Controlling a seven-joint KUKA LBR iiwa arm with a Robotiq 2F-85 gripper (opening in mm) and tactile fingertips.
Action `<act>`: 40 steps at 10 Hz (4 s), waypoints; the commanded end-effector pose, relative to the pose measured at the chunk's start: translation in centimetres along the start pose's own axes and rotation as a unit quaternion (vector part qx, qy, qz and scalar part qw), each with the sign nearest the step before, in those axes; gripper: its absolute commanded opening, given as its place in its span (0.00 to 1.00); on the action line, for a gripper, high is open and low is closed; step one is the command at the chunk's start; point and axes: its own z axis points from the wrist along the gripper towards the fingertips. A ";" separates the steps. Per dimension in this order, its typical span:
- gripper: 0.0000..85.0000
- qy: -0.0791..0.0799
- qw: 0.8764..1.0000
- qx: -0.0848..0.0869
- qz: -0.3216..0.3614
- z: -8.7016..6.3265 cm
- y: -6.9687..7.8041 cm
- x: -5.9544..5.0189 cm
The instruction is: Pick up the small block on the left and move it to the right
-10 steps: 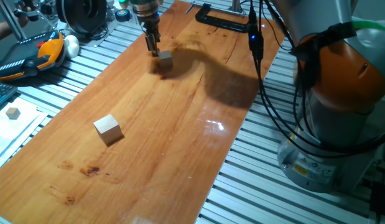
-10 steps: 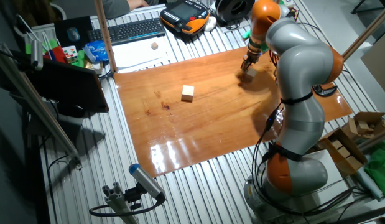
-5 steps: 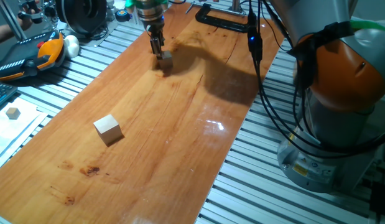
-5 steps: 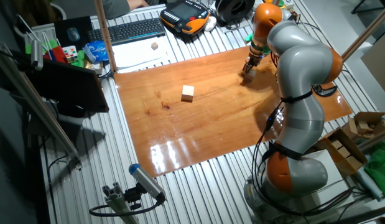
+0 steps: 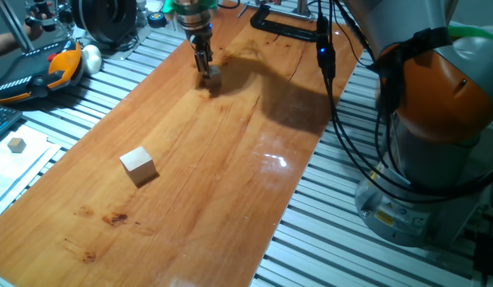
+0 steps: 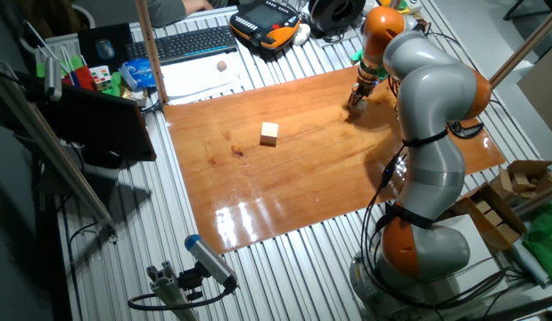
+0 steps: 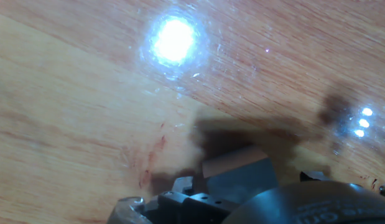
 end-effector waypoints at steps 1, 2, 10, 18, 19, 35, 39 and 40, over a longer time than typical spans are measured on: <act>1.00 -0.001 1.000 0.000 0.000 0.1 0.0 0.0; 1.00 -0.001 1.000 0.000 0.000 0.1 0.0 0.0; 0.89 -0.010 1.000 -0.004 0.000 1.3 0.2 0.2; 0.65 -0.010 1.000 0.007 0.000 -0.9 0.7 -0.5; 0.64 -0.007 1.000 0.008 0.000 -1.5 0.9 -0.6; 0.37 0.025 0.989 0.028 0.142 -11.9 10.2 -3.4; 0.01 0.029 0.996 0.006 0.079 -11.9 10.2 -3.4; 0.01 0.029 0.997 0.018 0.070 -11.9 10.2 -3.4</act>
